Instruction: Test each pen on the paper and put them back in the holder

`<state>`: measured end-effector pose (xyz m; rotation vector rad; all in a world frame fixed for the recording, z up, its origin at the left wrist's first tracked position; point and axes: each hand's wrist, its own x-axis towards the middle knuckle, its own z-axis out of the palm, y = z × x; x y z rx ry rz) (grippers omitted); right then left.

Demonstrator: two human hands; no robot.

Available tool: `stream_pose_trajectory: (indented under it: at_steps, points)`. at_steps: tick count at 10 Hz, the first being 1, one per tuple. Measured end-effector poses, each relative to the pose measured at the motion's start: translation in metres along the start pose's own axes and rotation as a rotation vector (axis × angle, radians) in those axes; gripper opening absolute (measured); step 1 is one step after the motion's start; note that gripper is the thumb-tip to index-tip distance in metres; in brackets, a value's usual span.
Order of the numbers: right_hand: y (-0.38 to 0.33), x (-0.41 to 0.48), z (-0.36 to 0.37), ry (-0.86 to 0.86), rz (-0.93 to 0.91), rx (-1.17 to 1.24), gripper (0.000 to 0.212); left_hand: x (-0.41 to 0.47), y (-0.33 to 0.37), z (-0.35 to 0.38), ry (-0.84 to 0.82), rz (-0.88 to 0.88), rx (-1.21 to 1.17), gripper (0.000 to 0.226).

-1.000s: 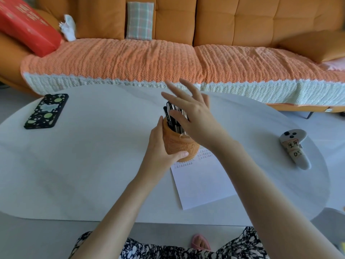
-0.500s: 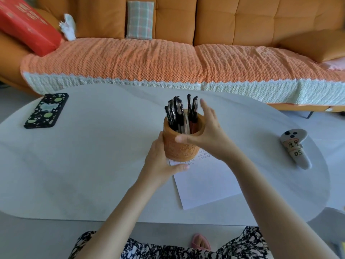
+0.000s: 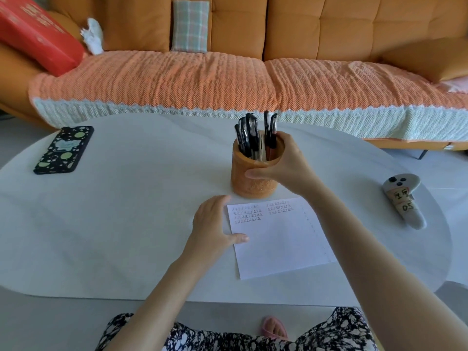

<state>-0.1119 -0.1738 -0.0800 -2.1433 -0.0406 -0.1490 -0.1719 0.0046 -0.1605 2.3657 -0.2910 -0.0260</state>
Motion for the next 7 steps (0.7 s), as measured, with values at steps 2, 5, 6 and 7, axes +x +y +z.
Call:
stream_pose_trajectory:
  at_steps: [2, 5, 6, 7]
  points:
    - [0.006, 0.02, -0.005, -0.035, 0.059, -0.039, 0.103, 0.003, -0.01, 0.001, 0.02, 0.078, 0.05, 0.068]
    - [0.003, 0.026, -0.007, -0.179, 0.103, -0.099, 0.123, 0.009, -0.012, -0.001, 0.025, 0.096, 0.094, 0.068]
    - [-0.005, 0.015, -0.01, -0.154, 0.105, -0.092, 0.128, 0.009, -0.011, -0.001, 0.008, 0.076, 0.066, 0.066]
    - [-0.01, 0.006, -0.016, -0.067, 0.039, -0.062, 0.117, 0.013, -0.009, -0.007, 0.04, 0.043, -0.048, 0.06]
